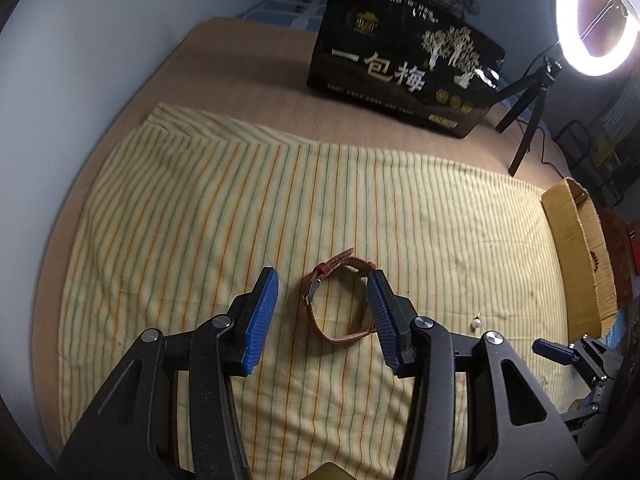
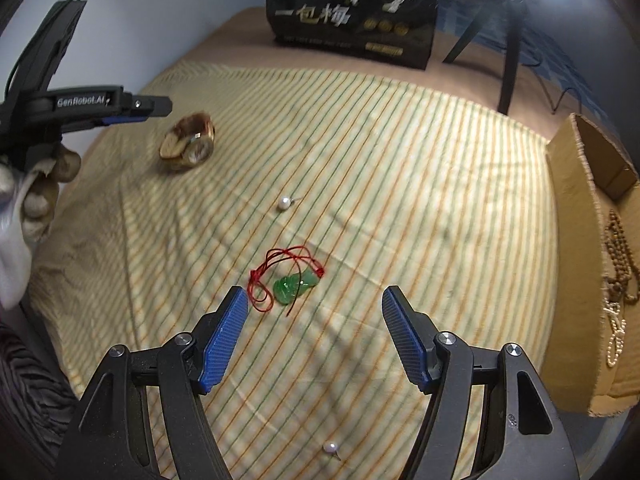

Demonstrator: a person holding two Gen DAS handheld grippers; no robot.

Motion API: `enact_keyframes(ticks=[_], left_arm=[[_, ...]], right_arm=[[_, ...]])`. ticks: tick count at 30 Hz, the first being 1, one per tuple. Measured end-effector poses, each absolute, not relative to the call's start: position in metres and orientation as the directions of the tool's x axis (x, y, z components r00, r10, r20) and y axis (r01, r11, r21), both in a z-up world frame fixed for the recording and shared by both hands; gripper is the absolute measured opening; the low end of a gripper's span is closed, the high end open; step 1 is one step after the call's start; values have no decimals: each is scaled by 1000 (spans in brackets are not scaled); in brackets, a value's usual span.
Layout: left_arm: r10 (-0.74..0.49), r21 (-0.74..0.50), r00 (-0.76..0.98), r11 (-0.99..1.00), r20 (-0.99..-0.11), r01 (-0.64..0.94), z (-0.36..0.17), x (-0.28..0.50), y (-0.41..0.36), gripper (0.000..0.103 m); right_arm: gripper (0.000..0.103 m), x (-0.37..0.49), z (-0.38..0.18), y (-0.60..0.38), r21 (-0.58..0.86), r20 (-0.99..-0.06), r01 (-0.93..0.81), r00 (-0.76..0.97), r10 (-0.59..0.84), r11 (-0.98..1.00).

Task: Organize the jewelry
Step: 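Grasp the brown leather watch with the left tool while the right tool grasps the green jade pendant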

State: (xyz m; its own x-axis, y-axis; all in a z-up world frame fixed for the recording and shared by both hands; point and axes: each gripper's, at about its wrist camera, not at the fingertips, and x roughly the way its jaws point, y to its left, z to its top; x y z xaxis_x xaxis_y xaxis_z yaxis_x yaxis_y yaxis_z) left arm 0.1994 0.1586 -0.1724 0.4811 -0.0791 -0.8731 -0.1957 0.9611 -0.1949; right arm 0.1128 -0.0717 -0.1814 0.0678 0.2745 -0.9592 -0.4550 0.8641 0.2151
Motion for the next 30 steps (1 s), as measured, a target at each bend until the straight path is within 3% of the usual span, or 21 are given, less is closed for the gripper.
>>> enact_keyframes(ticks=[16,18,22,26,30], left_arm=[[-49,-131,407,976,-912,-176,-208,214,148,47],[-54,-132,403,976,-914,-171,-208,215,148,47],[-23,-97,398,981,-917,-167,-210,220,143,31],[-7,-82,403,982,-915,-170,-211,222,142,11],[-6,-84,412,982,-911,-171,-207,221,143,7]], right_arm=[[69,110,-210,-46,136,-972,-587,76,222,798],[63,107,-210,-43,125,-973,-602,81,215,789],[28,103,-208,-39,132,-972,-606,76,223,784],[16,102,-205,-40,147,-971,-591,65,229,793],[16,103,-205,-43,151,-970,-589,68,235,794]])
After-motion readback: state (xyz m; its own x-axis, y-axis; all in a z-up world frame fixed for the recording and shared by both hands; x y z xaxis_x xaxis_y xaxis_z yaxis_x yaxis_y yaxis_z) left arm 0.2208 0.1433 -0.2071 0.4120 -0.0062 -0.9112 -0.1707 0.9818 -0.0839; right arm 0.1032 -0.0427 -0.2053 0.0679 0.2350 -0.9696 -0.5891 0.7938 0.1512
